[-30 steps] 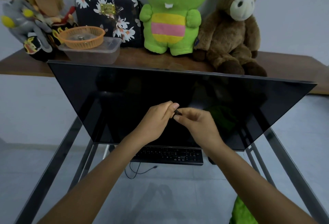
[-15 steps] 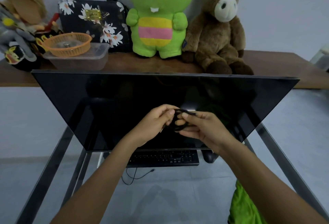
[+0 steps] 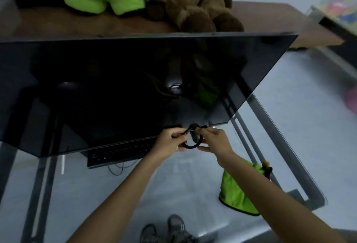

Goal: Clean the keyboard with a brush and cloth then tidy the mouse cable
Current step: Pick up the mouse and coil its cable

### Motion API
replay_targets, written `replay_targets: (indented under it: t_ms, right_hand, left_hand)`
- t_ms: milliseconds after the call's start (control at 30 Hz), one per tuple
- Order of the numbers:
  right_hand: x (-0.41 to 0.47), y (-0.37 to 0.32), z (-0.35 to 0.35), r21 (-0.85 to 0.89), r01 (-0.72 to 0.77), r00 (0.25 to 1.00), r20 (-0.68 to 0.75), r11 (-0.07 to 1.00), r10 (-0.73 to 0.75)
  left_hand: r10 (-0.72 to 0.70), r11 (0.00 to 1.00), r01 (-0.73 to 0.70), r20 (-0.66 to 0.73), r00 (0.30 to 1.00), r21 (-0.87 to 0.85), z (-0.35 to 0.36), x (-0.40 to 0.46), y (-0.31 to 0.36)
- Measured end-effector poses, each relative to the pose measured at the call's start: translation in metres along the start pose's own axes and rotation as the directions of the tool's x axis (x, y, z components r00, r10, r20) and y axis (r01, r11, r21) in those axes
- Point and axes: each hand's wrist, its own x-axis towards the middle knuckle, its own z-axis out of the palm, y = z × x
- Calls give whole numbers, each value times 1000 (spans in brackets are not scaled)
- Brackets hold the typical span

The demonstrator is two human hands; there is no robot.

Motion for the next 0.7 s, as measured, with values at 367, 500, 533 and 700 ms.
replay_targets:
  t_ms: [367,500,533,700]
  right_hand:
    - [93,99,-30,-331,-153,988,-34,931,150]
    - [111,116,-27,-455,-122,992,-28,882,123]
    - [114,120,-26,-483,-103,994,-23,870,105]
    - [127,130,-24,-580,-14,1000,4,814,20]
  left_hand:
    - [-66,904,150,-217,974,399,45,71,-114]
    - [9,850,129,-259,966,510,54,78,-136]
    - [30,831,121,-261,965,543,55,79,-139]
    - [188,699,51,-253,949,713,57,85,-150]
